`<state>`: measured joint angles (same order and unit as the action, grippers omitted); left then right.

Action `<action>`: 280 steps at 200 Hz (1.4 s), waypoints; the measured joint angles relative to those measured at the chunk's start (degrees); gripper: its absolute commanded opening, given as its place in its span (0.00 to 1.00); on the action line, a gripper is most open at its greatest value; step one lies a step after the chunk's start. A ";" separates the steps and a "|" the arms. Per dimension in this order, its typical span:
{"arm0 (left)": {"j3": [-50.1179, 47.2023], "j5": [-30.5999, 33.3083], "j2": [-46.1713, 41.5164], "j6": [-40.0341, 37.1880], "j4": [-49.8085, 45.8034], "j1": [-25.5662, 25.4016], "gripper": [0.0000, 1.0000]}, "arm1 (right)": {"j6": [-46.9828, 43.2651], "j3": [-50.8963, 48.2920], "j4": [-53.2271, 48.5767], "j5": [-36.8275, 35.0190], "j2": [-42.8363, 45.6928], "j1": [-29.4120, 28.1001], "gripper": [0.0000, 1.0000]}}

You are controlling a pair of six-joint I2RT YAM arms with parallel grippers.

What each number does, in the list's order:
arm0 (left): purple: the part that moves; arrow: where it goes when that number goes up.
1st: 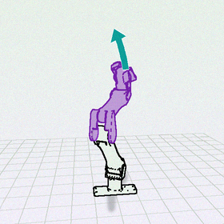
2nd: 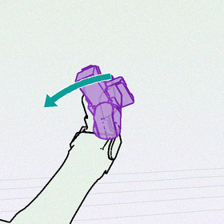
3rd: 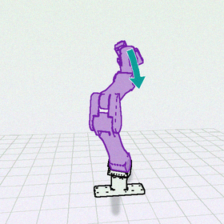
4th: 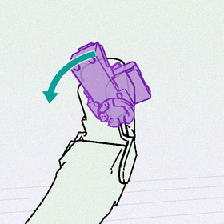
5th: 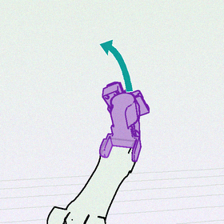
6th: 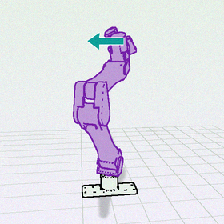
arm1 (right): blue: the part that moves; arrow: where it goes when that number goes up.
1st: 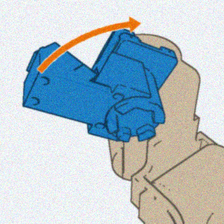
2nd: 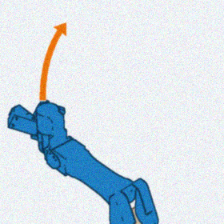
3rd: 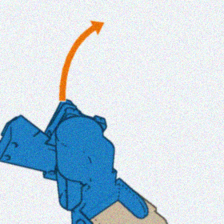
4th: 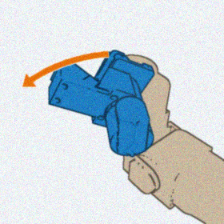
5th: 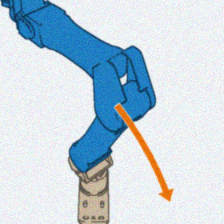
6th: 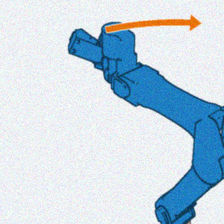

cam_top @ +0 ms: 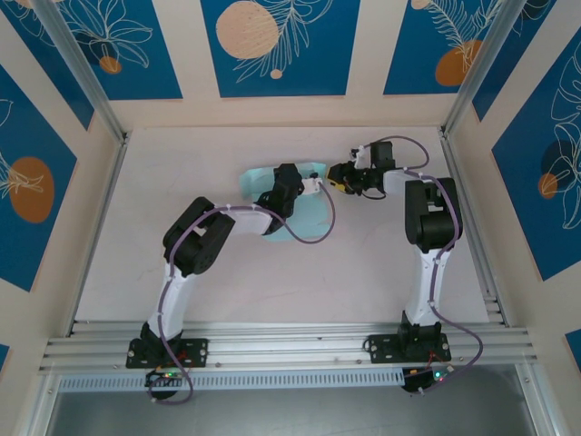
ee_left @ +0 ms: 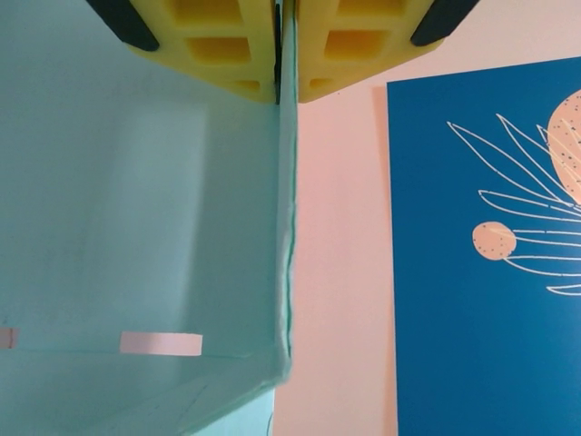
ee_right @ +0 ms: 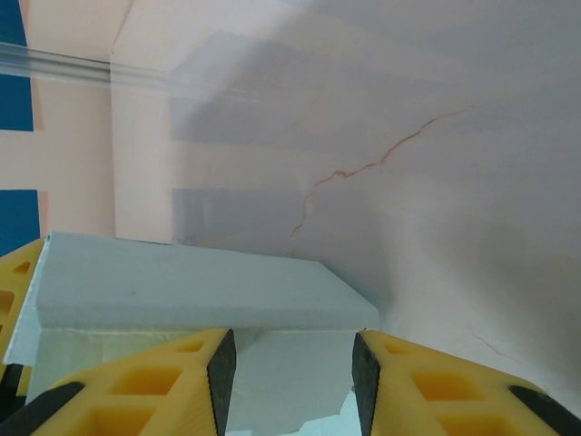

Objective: Fold the paper box

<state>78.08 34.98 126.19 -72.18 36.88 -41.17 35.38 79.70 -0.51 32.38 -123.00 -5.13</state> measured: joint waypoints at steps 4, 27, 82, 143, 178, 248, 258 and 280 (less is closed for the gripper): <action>-0.07 0.00 0.00 0.00 0.07 0.00 0.11 | -0.35 0.00 -0.04 -0.02 0.00 -0.02 0.42; -0.87 -0.22 0.00 0.00 0.90 0.00 0.11 | -2.21 -0.02 -0.17 -0.02 0.02 -0.02 0.42; -2.78 -0.44 0.00 -0.31 3.91 0.00 0.15 | -5.40 -0.46 -0.07 0.85 0.63 -0.02 0.42; -5.49 -1.75 -0.90 0.94 3.65 -0.07 0.31 | -7.65 -0.79 0.09 2.32 1.40 -0.20 0.41; -6.21 -2.43 -2.78 1.86 1.84 -0.37 0.18 | -8.22 -3.02 0.57 1.57 4.39 -0.57 0.41; -6.38 -4.11 -2.78 -4.20 5.99 -0.48 0.06 | -10.43 -4.35 0.50 0.22 8.92 0.63 0.41; -6.43 -4.37 -2.43 -5.25 7.56 -0.50 0.06 | -10.40 -4.28 0.48 0.24 9.03 1.62 0.41; -6.47 -4.72 -0.98 -7.39 10.71 -0.55 0.06 | -9.99 -3.69 -0.35 0.63 8.90 4.46 0.41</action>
<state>71.61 30.26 125.21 -79.57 47.59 -41.71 25.39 76.01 -0.86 33.01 -114.10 -0.67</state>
